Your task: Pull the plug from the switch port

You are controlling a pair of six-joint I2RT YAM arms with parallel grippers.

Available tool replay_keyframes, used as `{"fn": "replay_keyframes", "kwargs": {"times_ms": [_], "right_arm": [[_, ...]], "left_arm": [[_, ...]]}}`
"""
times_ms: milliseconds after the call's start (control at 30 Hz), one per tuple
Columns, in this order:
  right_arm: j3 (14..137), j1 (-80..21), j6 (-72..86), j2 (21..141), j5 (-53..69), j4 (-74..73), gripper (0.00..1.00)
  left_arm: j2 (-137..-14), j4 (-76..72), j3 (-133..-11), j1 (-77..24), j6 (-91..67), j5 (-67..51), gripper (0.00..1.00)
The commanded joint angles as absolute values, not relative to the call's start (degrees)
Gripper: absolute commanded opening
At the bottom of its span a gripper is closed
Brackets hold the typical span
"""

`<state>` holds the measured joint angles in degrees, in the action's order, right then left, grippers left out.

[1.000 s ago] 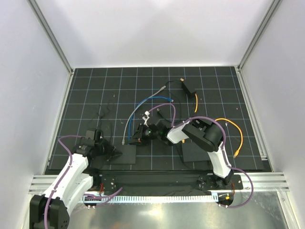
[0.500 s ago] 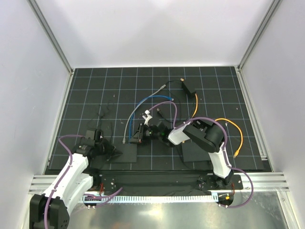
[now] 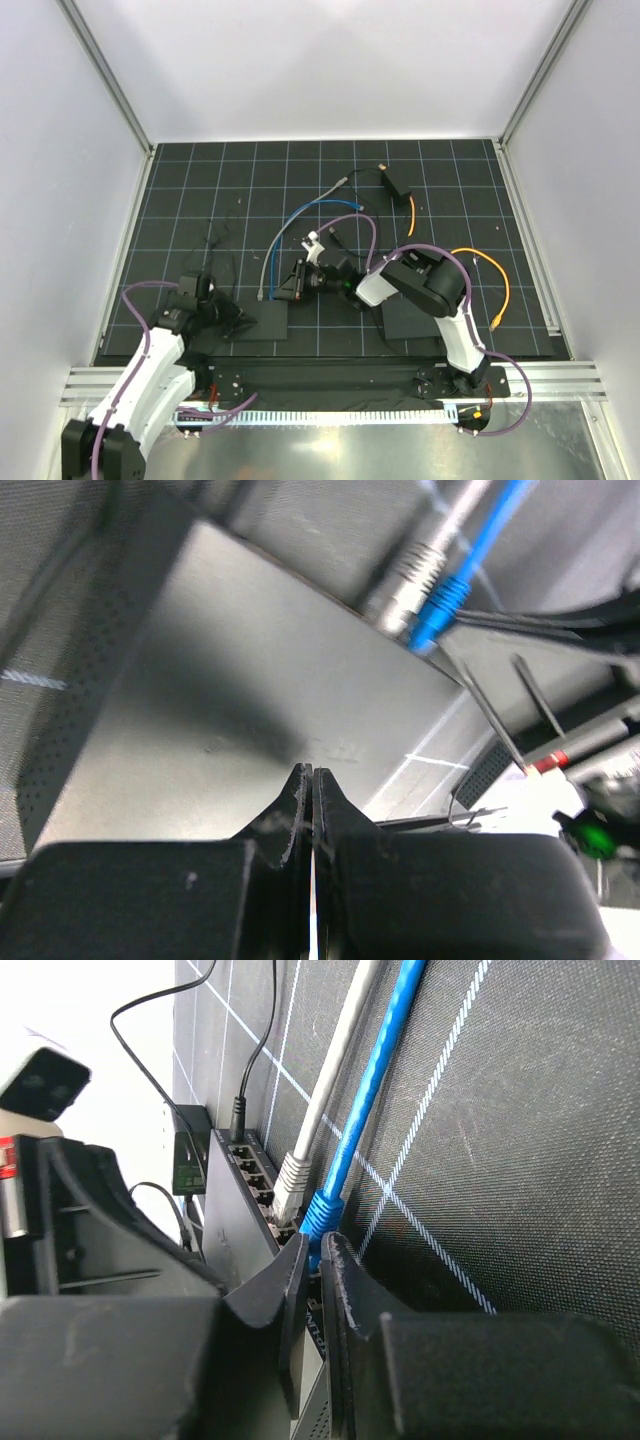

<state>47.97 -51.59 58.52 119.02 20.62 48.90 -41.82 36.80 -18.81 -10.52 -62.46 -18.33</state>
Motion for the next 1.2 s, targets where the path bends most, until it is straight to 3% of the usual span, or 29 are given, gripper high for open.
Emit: {"fn": "replay_keyframes", "kwargs": {"times_ms": [0, 233, 400, 567, 833, 1167], "right_arm": [[47.2, -51.1, 59.4, 119.8, 19.6, 54.1, 0.01], [52.8, -51.2, 51.4, 120.1, 20.5, 37.1, 0.01], [54.0, -51.1, 50.4, 120.7, 21.3, 34.1, 0.01], [55.2, -51.1, 49.7, 120.8, 22.1, 32.3, 0.02], [56.0, -50.9, 49.2, 119.4, 23.8, 28.2, 0.34], [57.5, -50.1, 51.5, 121.0, 27.1, 28.3, 0.45]], "left_arm": [[-36.5, 36.3, -19.8, -11.0, -59.3, -18.9, 0.00], [-40.3, 34.0, -22.5, -11.2, -58.5, -19.5, 0.00], [-47.6, 28.5, -21.7, -13.9, -58.9, -20.0, 0.00], [-46.2, 30.6, -21.4, -14.2, -59.4, -16.4, 0.00], [-45.4, 32.7, -17.8, -14.2, -60.7, -15.3, 0.00], [-45.1, 35.9, -18.5, -14.2, -60.6, -13.4, 0.00]]}}
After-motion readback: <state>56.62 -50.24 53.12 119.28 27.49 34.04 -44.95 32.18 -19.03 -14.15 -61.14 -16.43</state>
